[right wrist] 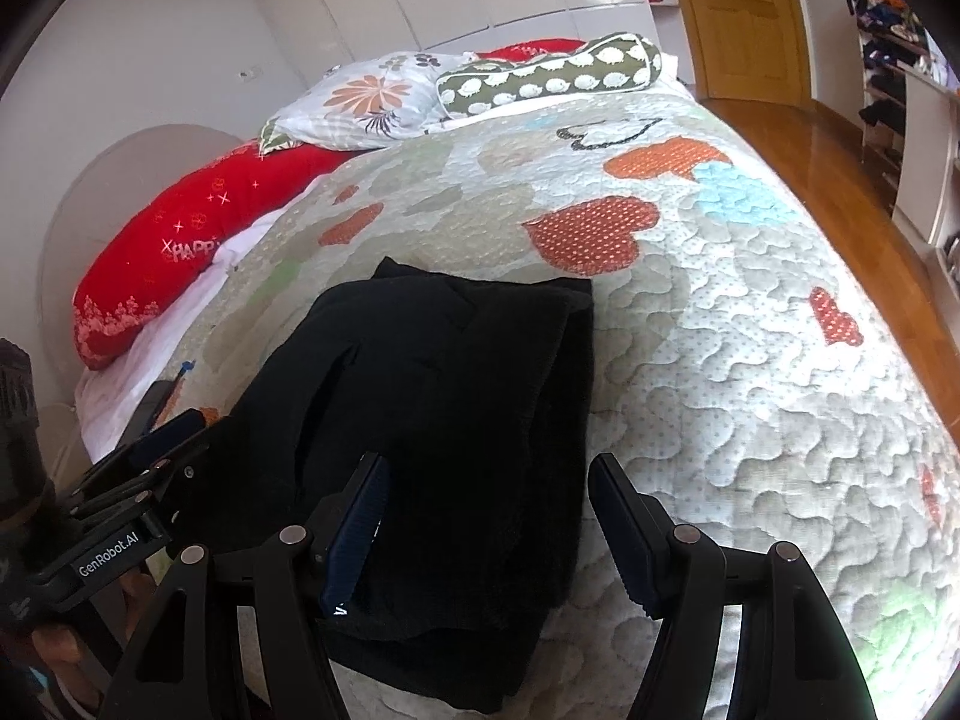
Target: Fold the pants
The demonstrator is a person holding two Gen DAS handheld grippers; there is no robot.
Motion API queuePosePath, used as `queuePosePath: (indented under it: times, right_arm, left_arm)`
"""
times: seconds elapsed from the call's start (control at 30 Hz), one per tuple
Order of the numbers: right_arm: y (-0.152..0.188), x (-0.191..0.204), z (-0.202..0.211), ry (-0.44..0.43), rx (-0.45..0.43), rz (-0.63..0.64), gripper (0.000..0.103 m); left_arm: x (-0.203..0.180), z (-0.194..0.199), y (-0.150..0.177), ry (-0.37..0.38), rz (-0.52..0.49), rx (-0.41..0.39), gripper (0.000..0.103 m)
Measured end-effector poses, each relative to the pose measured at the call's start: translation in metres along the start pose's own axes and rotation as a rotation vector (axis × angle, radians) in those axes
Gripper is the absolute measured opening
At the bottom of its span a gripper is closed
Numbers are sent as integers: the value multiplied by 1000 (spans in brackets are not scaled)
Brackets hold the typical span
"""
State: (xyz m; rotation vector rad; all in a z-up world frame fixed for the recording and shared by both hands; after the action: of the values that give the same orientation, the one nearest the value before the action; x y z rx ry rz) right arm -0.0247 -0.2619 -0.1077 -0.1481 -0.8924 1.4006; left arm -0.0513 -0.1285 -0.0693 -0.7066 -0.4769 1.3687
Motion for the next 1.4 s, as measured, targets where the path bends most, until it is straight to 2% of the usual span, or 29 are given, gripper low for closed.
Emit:
queuePosePath:
  times: [0.4,0.53,0.8,0.97,1.1,1.2,1.3,1.37,1.4]
  right_arm:
    - [1,-4,-13,-29,17,-1,71]
    - [-2,-7,-19,-59,19,-11,74]
    - [-7,-8,-13,-77,2,-18,75]
    - [-4,-15,-17,-126,16,-57,76]
    - [-3,-9,-21,-129,3,-14,81]
    - [-5,-7,-28,-145,-13,-4,86]
    - [-7,-4,-32,-137,-20,21,87]
    - [-8,-3,-32,-139,-31,24,83]
    - [-8,-3,-33,-144,-37,20,76]
  left_arm:
    - [-2,-17,-2,57,14,40,71]
    - [-3,-24,-3,68,11,58,79]
    - [-8,-32,-4,89,-5,78,80]
    - [-7,-37,-5,102,-2,87,83]
    - [-5,-41,-4,144,10,107,84]
    - [-4,-48,-2,189,26,155,85]
    - [-4,-51,-1,212,40,180,89]
    - [-6,-52,-1,207,33,182,90]
    - [-7,-51,0,200,31,180,90]
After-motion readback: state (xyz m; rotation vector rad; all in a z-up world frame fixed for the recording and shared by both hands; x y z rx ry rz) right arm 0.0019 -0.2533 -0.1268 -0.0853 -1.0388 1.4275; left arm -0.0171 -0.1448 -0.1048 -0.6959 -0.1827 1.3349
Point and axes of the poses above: each gripper's, at about its wrist camera, not at the fingertips, and z roughly against the way its jaws point, x to its left, y to its underside, the point moved 7 cm from there along -z, roughly the way its jaws point, and after that the axes turned 3 degrees about -y, right-handed, at the moved point
